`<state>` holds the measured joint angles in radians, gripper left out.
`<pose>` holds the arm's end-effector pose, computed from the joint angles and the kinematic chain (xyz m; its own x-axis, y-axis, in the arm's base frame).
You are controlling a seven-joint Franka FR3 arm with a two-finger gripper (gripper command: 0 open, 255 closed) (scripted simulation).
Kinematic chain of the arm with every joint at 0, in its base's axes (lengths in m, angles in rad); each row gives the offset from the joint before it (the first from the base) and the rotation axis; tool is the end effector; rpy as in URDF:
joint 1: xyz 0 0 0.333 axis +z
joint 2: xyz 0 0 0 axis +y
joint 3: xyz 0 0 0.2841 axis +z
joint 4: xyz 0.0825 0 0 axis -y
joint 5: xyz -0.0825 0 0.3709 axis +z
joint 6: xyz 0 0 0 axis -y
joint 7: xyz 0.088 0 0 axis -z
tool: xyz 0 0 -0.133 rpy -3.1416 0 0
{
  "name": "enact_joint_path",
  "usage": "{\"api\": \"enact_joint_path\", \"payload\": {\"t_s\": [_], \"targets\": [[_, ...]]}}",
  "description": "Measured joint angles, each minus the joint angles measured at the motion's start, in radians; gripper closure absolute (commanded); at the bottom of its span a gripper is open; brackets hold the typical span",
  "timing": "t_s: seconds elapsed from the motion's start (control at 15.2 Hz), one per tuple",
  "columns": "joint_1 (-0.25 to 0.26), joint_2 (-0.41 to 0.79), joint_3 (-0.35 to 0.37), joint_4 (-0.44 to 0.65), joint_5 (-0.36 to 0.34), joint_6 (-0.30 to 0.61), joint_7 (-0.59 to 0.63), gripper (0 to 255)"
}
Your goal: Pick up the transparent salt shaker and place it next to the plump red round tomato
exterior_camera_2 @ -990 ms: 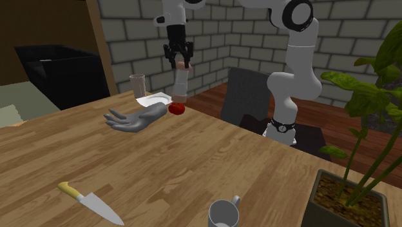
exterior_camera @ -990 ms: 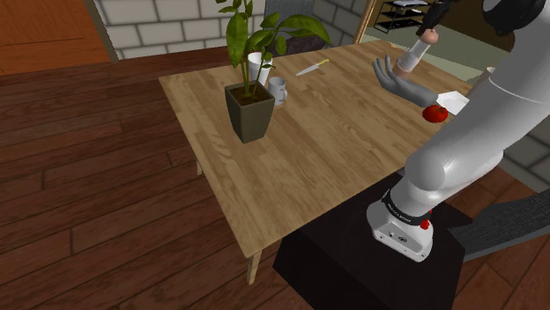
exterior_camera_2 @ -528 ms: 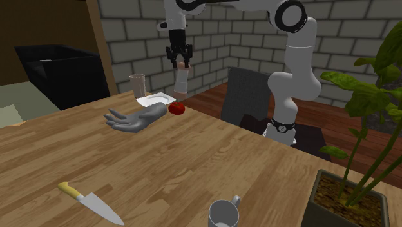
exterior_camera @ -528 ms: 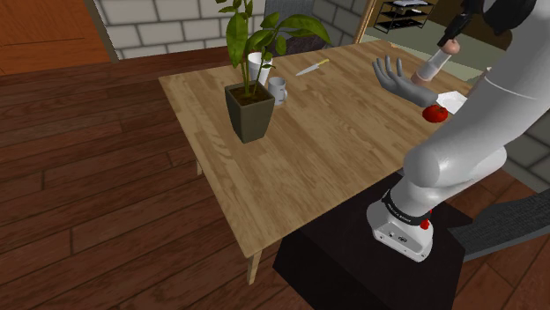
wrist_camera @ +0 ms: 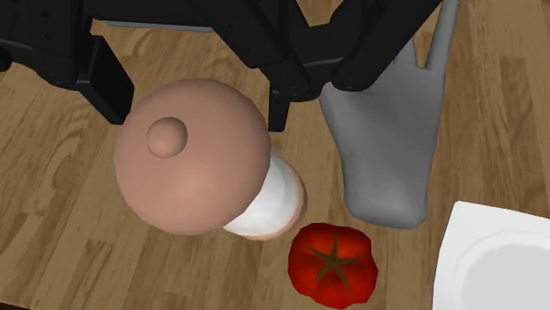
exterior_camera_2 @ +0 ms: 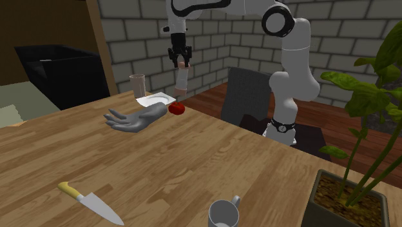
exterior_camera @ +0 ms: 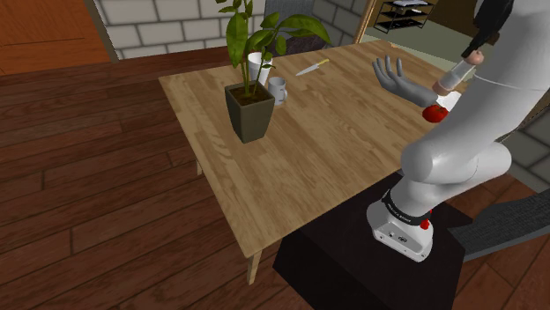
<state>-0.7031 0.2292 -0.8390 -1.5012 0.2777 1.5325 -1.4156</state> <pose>0.0914 -0.5699 0.5052 0.9870 -0.1352 0.0866 -0.1227 -0.9830 -0.1366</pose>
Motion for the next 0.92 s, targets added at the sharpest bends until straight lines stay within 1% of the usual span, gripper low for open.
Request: {"api": "enact_joint_path", "payload": {"t_s": [0.2, 0.4, 0.53, 0.66, 0.73, 0.79, 0.92], "targets": [[-0.079, 0.066, -0.014, 0.054, 0.040, -0.021, -0.084, 255], [-0.178, 0.154, -0.016, 0.139, 0.093, -0.051, -0.166, 255], [-0.233, 0.194, -0.016, 0.169, 0.116, -0.057, -0.212, 255], [-0.312, 0.261, -0.005, 0.260, 0.155, -0.095, -0.251, 255], [-0.342, 0.284, -0.003, 0.275, 0.166, -0.095, -0.273, 255], [-0.391, 0.327, 0.007, 0.332, 0.189, -0.113, -0.291, 255], [-0.428, 0.354, 0.012, 0.354, 0.203, -0.114, -0.317, 255]]}}
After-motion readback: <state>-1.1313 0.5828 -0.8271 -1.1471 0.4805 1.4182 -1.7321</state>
